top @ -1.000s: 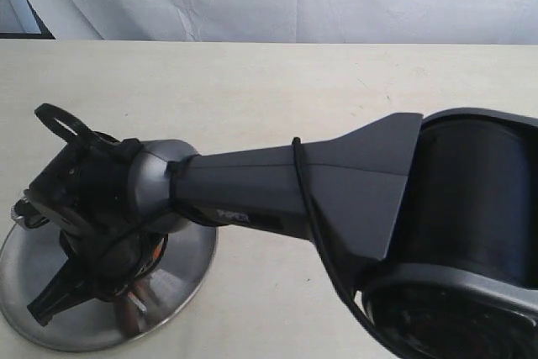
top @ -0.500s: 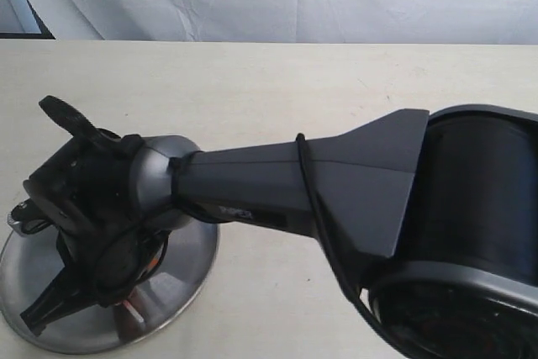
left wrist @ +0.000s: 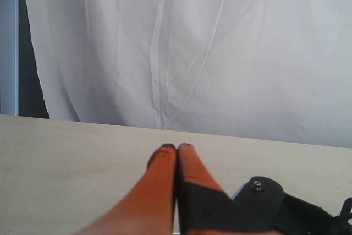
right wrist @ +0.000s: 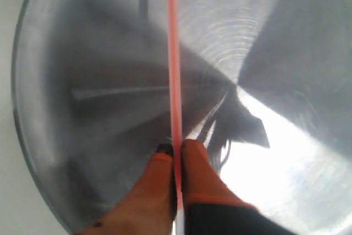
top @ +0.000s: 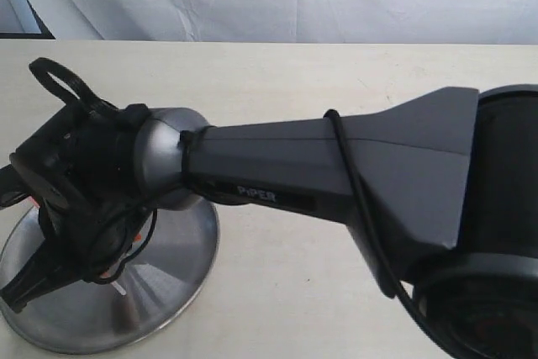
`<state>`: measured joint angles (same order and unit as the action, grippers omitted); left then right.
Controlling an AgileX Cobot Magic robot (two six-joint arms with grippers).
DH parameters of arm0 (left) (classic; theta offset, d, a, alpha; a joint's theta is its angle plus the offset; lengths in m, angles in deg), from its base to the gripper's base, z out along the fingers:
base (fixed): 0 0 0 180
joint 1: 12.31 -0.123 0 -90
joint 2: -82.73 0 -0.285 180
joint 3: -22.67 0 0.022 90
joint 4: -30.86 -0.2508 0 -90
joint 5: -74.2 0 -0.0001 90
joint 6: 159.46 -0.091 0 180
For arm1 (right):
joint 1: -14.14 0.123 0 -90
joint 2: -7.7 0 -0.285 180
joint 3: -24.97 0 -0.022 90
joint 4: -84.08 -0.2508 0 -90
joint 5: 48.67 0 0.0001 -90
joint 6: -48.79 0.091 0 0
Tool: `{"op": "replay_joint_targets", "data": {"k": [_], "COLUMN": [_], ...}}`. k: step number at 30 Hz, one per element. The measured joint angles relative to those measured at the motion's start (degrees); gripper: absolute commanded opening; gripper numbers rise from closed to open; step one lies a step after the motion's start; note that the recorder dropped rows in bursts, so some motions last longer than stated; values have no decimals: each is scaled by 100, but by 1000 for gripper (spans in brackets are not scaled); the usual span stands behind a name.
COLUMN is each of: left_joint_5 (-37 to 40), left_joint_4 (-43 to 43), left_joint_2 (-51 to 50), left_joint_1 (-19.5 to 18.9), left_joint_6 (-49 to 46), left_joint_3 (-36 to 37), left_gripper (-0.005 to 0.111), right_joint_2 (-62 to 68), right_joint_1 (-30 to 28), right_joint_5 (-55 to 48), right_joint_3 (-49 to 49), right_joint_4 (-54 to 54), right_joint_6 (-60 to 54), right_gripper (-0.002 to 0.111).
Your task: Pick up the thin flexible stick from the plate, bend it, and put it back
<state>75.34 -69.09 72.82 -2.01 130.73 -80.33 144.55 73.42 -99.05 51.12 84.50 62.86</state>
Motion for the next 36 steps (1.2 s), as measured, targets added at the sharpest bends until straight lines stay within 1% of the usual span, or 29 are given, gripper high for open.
{"op": "replay_joint_targets", "data": {"k": [5, 12, 14, 18, 20, 21, 22, 23, 24, 26, 28, 32, 36], "left_joint_5": [0, 0, 0, 0, 0, -38, -293, -458, -827, -1275, -1754, -2087, -2317], "left_joint_4": [0, 0, 0, 0, 0, 29, 530, 794, 1254, 1634, 2087, 2883, 2931], "left_joint_2": [0, 0, 0, 0, 0, 0, 0, 0, 0, 0, 0, 0, 0], "left_joint_1": [0, 0, 0, 0, 0, 0, 0, 0, 0, 0, 0, 0, 0], "left_joint_6": [0, 0, 0, 0, 17, 206, 614, 708, 823, 887, 923, 932, 932], "left_joint_3": [0, 0, 0, 0, 0, 0, 0, 0, 0, 0, 0, 0, 0], "left_gripper": [0, 0, 0, 0, 0, 0, 0, 0, 0, 0, 0, 0, 0], "right_joint_2": [-15, -631, -1022, -1982, -2366, -2544, -2839, -2977, -3157, -3373, -3529, -3570, -3570], "right_joint_1": [0, 0, 0, 0, 0, 0, 0, 0, 0, 0, 0, 0, 0], "right_joint_5": [-58, -482, -389, 192, 384, 516, 704, 825, 1066, 1427, 2020, 2416, 2481], "right_joint_3": [0, -166, -618, -2202, -2658, -2836, -3079, -3208, -3405, -3621, -3778, -3814, -3814], "right_joint_4": [109, 862, 957, 863, 658, 564, 454, 412, 301, 144, -126, -370, -947], "right_joint_6": [7, 197, 219, 345, 368, 368, 368, 368, 368, 368, 368, 293, -148], "right_gripper": [-1, -1, -1, -1, -1, -1, -1, -1, -1, -1, -1, -1, -1]}}
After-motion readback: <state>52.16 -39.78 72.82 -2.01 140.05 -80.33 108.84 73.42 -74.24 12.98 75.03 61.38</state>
